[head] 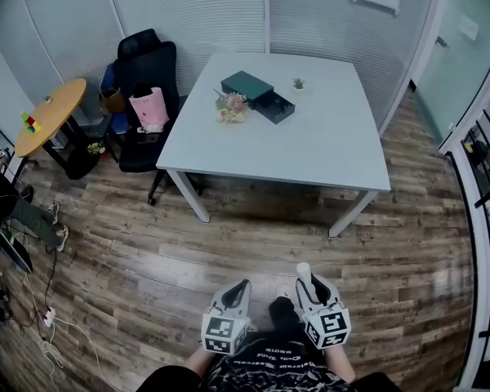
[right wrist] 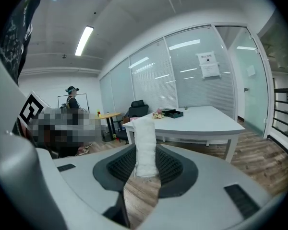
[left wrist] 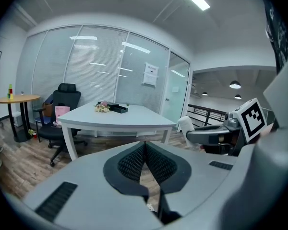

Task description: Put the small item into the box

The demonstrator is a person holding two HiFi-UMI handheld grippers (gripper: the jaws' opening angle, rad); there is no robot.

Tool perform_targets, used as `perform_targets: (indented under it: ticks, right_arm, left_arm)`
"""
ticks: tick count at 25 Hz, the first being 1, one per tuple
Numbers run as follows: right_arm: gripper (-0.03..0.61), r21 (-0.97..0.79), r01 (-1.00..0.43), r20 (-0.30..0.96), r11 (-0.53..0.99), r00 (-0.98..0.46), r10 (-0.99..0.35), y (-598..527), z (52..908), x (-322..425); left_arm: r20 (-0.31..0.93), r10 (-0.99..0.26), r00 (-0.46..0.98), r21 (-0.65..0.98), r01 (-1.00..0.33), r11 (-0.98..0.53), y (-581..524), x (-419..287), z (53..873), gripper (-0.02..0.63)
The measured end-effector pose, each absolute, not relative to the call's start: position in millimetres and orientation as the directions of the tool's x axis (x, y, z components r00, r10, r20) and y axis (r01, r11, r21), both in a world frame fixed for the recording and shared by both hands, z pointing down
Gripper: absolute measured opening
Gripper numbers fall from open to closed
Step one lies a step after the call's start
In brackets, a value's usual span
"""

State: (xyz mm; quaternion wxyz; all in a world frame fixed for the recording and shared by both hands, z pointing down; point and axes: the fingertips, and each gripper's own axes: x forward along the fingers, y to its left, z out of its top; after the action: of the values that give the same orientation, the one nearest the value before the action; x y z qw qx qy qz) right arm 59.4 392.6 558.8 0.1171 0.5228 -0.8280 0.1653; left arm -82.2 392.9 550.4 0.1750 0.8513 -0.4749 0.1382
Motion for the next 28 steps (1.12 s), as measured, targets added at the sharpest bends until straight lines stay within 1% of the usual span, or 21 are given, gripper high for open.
perform_targets:
  ticks: [8, 12, 20, 28]
  right_arm:
    - [0.133, -0.143, -0.877, 0.351, 0.458, -0.477, -0.805, 304, 552, 95]
    - [0.133, -0.148, -0.865, 0.355, 0.479, -0.498, -0.791, 273, 555, 115]
    - [0.133, -0.148, -0.835, 0.356, 0.529, -0.545, -0.759, 221, 555, 145]
    - [0.133, -0.161, -0.833, 0.363, 0.529, -0.548, -0.753, 196, 559, 164]
  left_arm:
    - [0.405, -0.783, 0.473, 0.175, -0.880, -0.441, 314, -42, 546, 0.018]
    - [0.411, -0.788, 0.458, 0.170, -0.888, -0.427, 286, -18, 549, 0.018]
    - [0.418, -0.817, 0.398, 0.190, -0.917, -0.350, 240, 9, 551, 0.018]
    - [0.425, -0.800, 0.424, 0.194, -0.906, -0.377, 211, 40, 552, 0.018]
